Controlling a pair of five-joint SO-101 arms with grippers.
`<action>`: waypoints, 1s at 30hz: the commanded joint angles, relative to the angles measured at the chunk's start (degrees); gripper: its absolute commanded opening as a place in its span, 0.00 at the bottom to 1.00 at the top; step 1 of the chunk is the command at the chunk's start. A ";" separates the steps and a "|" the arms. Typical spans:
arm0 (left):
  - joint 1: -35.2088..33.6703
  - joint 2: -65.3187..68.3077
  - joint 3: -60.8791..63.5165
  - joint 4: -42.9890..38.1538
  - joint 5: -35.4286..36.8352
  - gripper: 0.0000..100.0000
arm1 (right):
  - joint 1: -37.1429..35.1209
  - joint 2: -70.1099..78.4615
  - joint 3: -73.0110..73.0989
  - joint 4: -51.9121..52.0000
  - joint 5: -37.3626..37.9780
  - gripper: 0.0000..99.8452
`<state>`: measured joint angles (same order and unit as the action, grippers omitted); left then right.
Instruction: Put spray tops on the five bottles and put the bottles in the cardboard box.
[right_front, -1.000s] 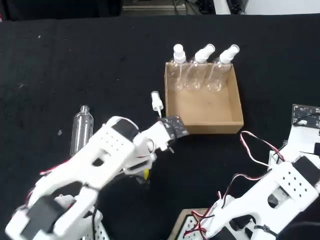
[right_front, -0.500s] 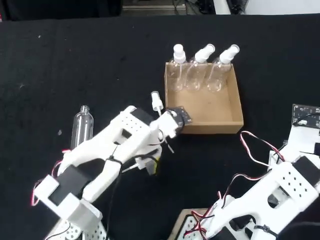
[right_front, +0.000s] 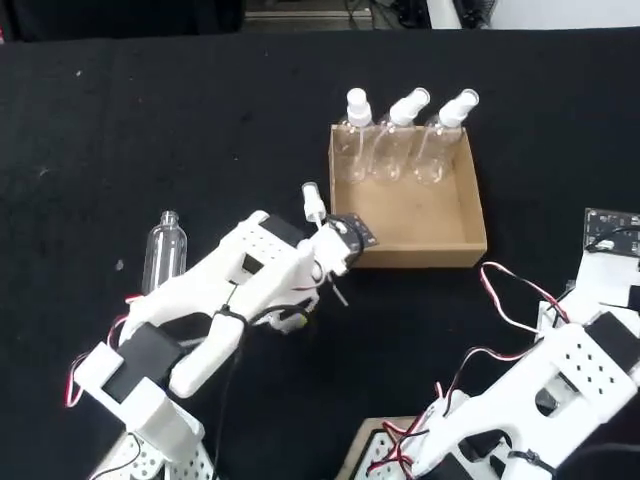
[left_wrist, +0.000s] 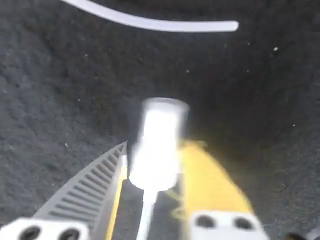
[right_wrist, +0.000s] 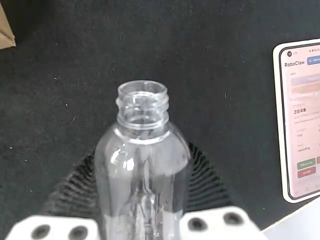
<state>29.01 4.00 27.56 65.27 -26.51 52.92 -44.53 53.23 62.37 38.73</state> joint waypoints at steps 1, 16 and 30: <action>4.79 -1.05 -0.31 0.09 4.40 0.04 | -0.70 -0.04 -0.66 -0.26 -0.35 0.01; -2.86 -36.13 -14.90 24.70 6.51 0.04 | -10.64 -0.13 -21.49 18.81 -5.36 0.01; -19.56 -66.64 -0.48 15.38 13.98 0.04 | -43.52 -16.84 -40.04 35.60 -21.63 0.01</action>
<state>11.34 -56.13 22.37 87.43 -14.02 19.34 -57.54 16.40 97.89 20.88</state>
